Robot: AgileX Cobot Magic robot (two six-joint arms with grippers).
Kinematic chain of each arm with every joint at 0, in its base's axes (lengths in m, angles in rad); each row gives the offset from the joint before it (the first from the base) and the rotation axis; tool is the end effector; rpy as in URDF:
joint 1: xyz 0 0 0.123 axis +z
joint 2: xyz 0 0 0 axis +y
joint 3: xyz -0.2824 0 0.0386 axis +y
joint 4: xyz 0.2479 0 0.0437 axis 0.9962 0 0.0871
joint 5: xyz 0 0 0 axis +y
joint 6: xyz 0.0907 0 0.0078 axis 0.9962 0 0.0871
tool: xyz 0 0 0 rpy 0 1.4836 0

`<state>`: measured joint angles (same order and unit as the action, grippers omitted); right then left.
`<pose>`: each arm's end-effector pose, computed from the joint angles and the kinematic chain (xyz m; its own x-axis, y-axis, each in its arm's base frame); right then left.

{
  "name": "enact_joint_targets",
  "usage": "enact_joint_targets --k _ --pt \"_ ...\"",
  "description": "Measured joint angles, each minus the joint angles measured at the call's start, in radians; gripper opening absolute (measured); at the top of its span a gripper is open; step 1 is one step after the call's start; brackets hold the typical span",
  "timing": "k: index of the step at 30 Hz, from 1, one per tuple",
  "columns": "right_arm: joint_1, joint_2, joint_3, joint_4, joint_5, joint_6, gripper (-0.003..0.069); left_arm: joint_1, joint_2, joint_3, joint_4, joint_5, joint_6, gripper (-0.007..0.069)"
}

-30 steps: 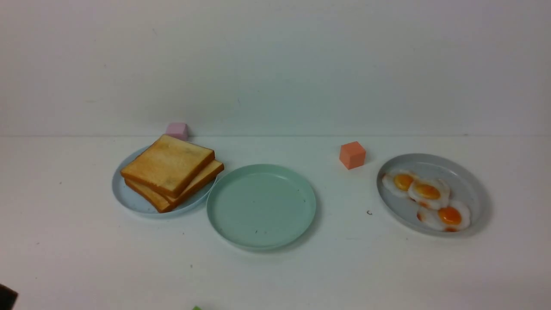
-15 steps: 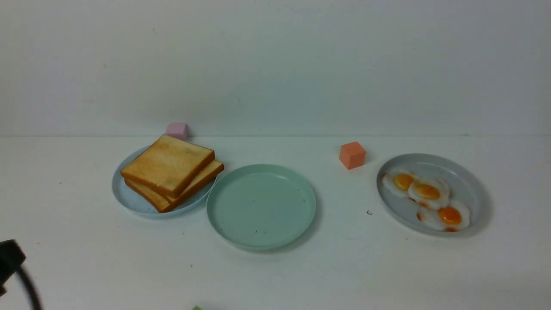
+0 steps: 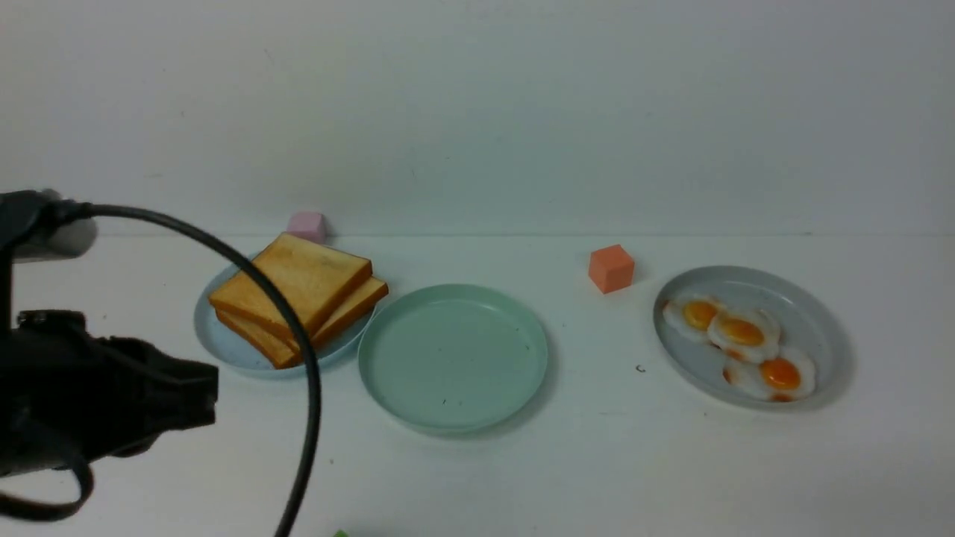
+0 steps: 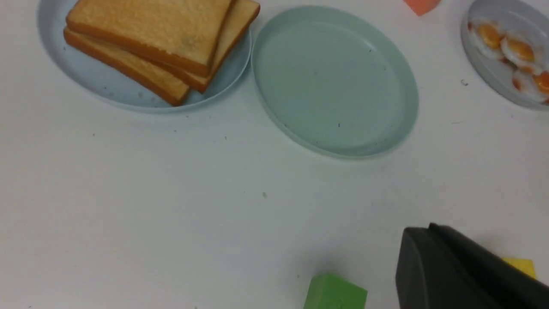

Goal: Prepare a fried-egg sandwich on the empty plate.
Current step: Use the left arm to grab a slice of bread

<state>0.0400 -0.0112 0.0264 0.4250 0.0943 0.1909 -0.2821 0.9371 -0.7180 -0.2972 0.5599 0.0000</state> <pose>0.0565 0.0059 0.1970 -0.0568 0.5741 -0.8168 -0.0563 0.8150 0.5767 0.1744 -0.0653 0.3061 -0.6771 -0.0621 -0.7333 0.2292 0.9291 -0.2903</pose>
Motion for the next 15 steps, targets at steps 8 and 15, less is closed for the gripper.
enact_joint_targets --k 8,15 --pt "0.038 0.085 -0.306 0.033 0.346 -0.070 0.0093 0.000 0.253 -0.201 0.026 0.111 0.022 -0.0013" --pt "0.084 0.410 -0.829 -0.037 0.961 -0.335 -0.0010 0.000 0.547 -0.425 0.058 0.080 0.087 -0.0013"
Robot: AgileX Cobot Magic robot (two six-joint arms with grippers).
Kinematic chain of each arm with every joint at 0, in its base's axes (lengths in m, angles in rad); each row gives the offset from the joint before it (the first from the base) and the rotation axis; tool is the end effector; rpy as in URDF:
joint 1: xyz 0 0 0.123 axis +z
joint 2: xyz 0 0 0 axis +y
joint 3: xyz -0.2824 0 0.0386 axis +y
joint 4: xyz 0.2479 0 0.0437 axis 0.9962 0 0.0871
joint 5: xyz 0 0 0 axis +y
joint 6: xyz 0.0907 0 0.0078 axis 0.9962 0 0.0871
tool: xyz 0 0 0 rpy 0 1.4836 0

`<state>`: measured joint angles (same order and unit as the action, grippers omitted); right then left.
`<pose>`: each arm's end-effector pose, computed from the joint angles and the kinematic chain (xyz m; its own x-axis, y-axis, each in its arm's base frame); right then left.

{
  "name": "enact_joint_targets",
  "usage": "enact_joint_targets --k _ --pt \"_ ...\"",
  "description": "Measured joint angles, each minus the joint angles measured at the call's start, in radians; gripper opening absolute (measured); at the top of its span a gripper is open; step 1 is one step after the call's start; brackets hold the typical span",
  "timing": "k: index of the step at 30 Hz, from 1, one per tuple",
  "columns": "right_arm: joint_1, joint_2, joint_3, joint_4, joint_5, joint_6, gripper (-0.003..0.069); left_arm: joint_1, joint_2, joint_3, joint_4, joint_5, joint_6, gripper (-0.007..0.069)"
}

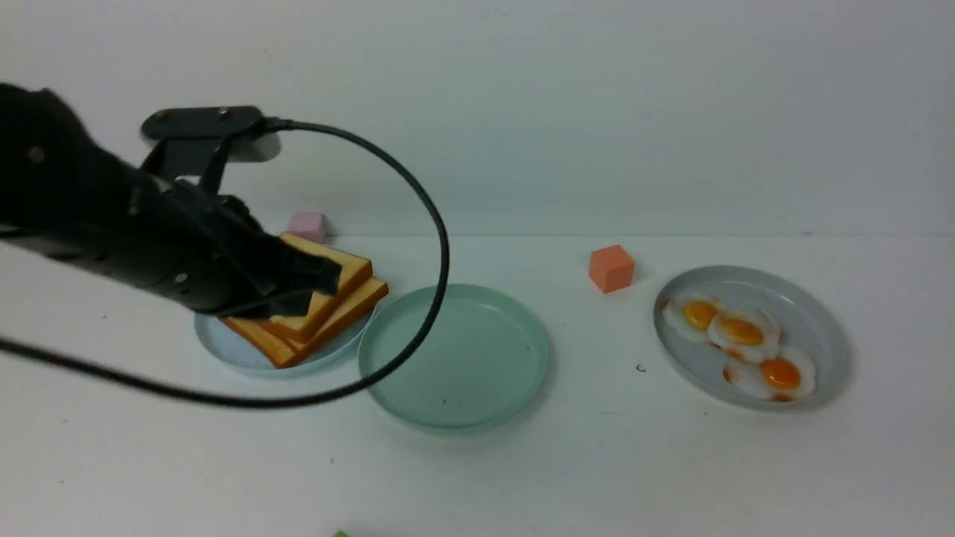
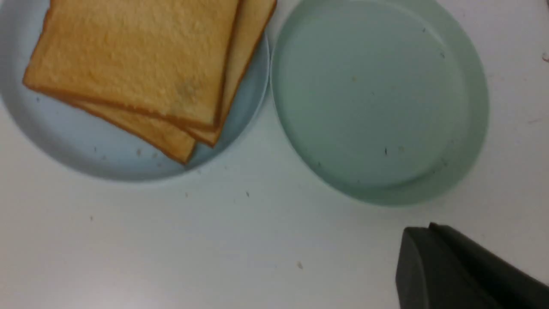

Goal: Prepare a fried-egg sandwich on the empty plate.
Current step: Use the left arm to grab a slice of bread

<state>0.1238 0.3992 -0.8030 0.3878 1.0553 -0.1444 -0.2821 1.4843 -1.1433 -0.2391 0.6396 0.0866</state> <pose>0.0357 0.0346 0.3623 -0.5230 -0.0134 -0.8522 -0.3704 0.9041 0.2131 0.3034 -0.1014 0.2964 -0.7744 0.1148 -0.6222 0.2814 0.9433 -0.1761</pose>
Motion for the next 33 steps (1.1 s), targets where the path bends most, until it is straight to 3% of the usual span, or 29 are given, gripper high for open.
enact_joint_targets --k 3,11,15,17,24,33 --pt "0.039 0.096 -0.104 -0.014 0.095 -0.024 -0.0001 0.000 0.114 -0.097 0.056 -0.009 0.000 -0.0013" --pt "0.109 0.132 -0.139 -0.051 0.097 -0.039 0.0006 0.000 0.303 -0.202 0.225 -0.027 -0.023 -0.0012" --pt "0.110 0.134 -0.139 -0.083 0.094 -0.041 0.0006 -0.002 0.354 -0.214 0.331 -0.037 -0.073 0.0057" --pt "0.110 0.135 -0.139 -0.090 0.094 -0.041 0.0008 -0.003 0.373 -0.216 0.404 -0.047 -0.108 0.0150" --pt "0.115 0.136 -0.139 -0.092 0.081 -0.041 0.0010 -0.003 0.407 -0.220 0.447 -0.126 -0.139 0.0365" --pt "0.115 0.136 -0.139 -0.092 0.071 -0.041 0.0015 -0.003 0.489 -0.221 0.548 -0.182 -0.144 0.0384"
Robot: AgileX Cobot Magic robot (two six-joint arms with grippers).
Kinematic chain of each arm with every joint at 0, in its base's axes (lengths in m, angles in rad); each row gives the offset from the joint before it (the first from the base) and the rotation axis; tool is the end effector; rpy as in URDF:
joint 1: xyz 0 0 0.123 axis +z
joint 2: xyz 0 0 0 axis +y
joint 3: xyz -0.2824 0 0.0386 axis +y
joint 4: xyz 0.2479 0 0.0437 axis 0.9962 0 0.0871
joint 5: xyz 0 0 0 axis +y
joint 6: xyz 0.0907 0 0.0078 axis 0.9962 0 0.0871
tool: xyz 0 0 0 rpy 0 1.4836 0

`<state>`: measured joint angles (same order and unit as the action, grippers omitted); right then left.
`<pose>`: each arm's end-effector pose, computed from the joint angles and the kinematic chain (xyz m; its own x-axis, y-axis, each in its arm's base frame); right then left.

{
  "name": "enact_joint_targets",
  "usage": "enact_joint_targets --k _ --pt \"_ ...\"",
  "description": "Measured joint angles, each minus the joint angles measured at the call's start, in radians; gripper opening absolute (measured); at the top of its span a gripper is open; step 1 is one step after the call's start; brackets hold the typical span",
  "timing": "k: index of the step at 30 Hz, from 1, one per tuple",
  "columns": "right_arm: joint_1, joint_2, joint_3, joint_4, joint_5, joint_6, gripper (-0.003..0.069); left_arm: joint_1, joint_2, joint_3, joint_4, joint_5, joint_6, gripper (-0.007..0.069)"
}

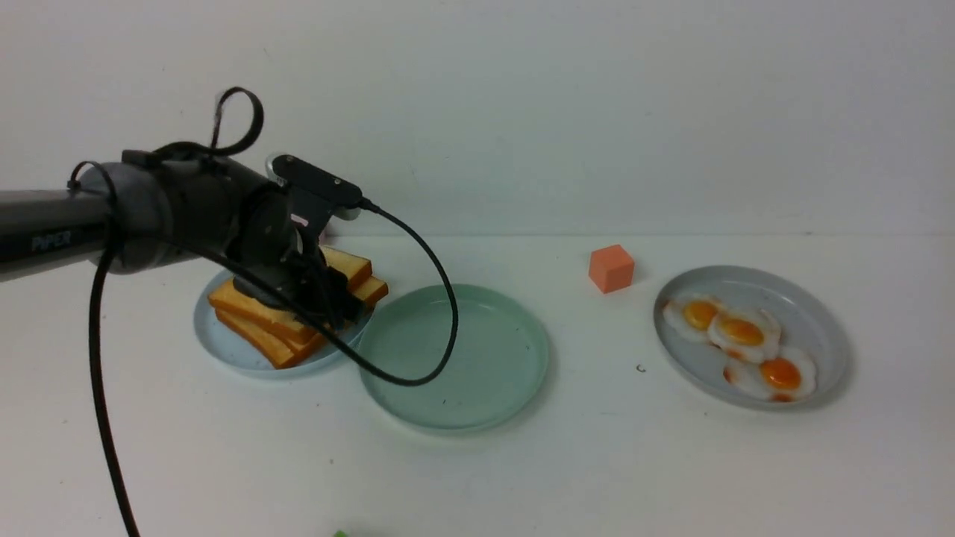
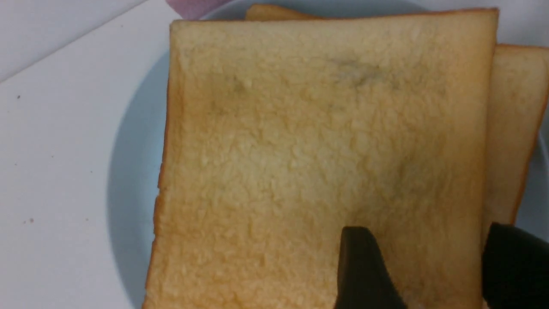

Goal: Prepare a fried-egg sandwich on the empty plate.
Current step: Use the left arm to grab a slice of bread

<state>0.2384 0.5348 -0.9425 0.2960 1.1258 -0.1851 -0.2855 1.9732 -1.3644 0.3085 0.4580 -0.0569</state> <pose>0.0514 0.0372 0.3879 -0.5347 -0.1841 -0.8248 -0.4669 0.8779 0.1067 0.4123 -0.1082 0.1878 -0.7221 0.4388 -0.5348 0.3730 0.8980 0.2332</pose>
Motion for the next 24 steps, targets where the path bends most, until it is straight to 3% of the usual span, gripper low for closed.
enact_joint_targets --k 15,18,20,24 --pt "0.000 0.000 0.000 0.000 0.003 0.000 0.0021 -0.003 0.032 -0.011 0.001 -0.008 -0.003 0.0368" --pt "0.000 0.000 0.000 -0.001 0.004 0.000 0.0022 -0.003 0.033 -0.011 0.001 -0.006 -0.003 0.0323" --pt "0.000 0.000 0.000 -0.001 0.004 0.000 0.0025 -0.003 0.033 -0.011 0.001 0.001 -0.003 0.0247" --pt "0.000 0.000 0.000 -0.001 0.004 -0.004 0.0029 -0.003 0.019 -0.011 -0.004 0.014 -0.003 0.0235"
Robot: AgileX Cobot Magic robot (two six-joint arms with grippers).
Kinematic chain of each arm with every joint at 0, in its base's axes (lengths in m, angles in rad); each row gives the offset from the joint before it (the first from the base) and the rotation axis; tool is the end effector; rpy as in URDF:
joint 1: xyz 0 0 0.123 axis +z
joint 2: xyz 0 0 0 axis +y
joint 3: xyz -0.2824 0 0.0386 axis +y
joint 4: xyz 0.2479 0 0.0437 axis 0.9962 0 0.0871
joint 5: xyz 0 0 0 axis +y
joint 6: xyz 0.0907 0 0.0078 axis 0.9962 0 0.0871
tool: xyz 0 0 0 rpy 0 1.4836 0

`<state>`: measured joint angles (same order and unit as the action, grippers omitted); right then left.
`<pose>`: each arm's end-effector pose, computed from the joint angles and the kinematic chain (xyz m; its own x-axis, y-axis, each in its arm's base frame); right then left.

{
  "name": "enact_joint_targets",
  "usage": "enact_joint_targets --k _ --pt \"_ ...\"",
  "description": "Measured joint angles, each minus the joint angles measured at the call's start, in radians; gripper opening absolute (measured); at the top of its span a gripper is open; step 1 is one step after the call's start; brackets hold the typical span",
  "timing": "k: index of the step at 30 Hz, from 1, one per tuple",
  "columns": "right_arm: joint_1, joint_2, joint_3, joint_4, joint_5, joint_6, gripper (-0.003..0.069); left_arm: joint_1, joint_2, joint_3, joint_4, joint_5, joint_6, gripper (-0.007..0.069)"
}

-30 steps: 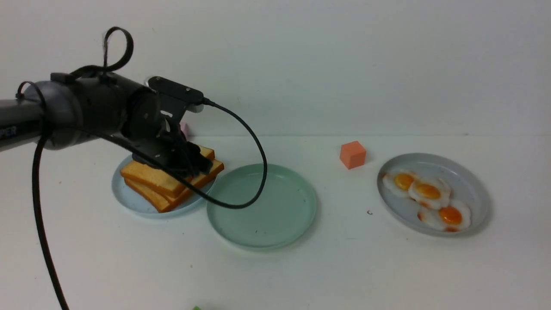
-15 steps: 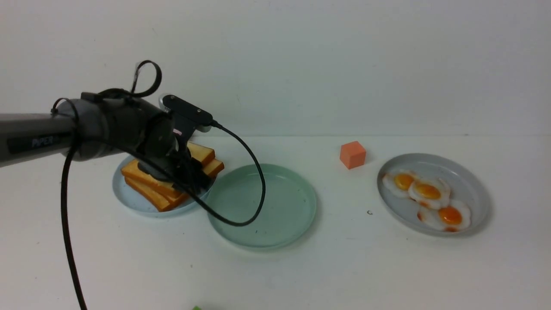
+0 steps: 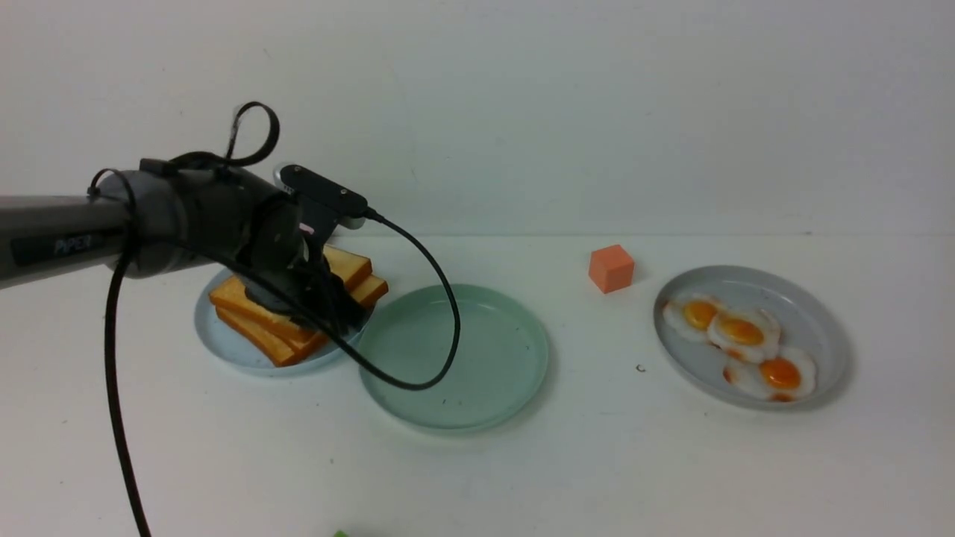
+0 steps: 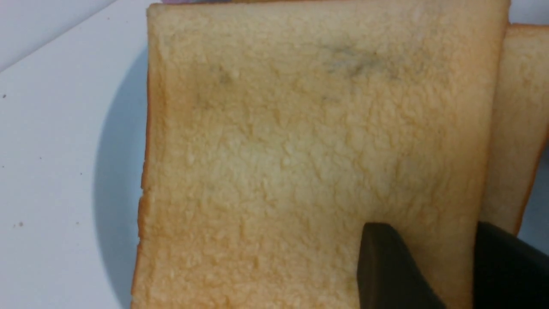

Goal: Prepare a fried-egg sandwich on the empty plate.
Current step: Use the left arm to grab a slice of bread, then use the left arm to put a slice of bread into the empty plate in the middle

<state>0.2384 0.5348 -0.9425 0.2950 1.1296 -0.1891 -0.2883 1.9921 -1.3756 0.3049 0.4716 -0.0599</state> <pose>0.0512 0.0371 0.3876 -0.5354 -0.1897 -0.8230 -0.4691 0.8771 0.1030 0.4141 -0.1098 0.1822 -0.7349 0.4368 -0.5187 0.3732 0.8992 0.2285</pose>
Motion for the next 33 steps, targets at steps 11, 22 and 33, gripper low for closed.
enact_joint_targets --k 11,22,33 --pt "0.000 0.000 0.000 -0.040 0.000 -0.002 0.0032 -0.035 -0.189 0.008 -0.013 0.051 0.003 0.0058" --pt "0.000 0.000 0.000 -0.048 0.000 -0.020 0.0035 -0.155 -0.280 0.038 0.008 0.115 0.001 0.0058" --pt "0.000 0.000 0.000 -0.048 0.004 -0.020 0.0045 -0.360 -0.213 0.142 0.043 -0.017 0.001 0.0058"
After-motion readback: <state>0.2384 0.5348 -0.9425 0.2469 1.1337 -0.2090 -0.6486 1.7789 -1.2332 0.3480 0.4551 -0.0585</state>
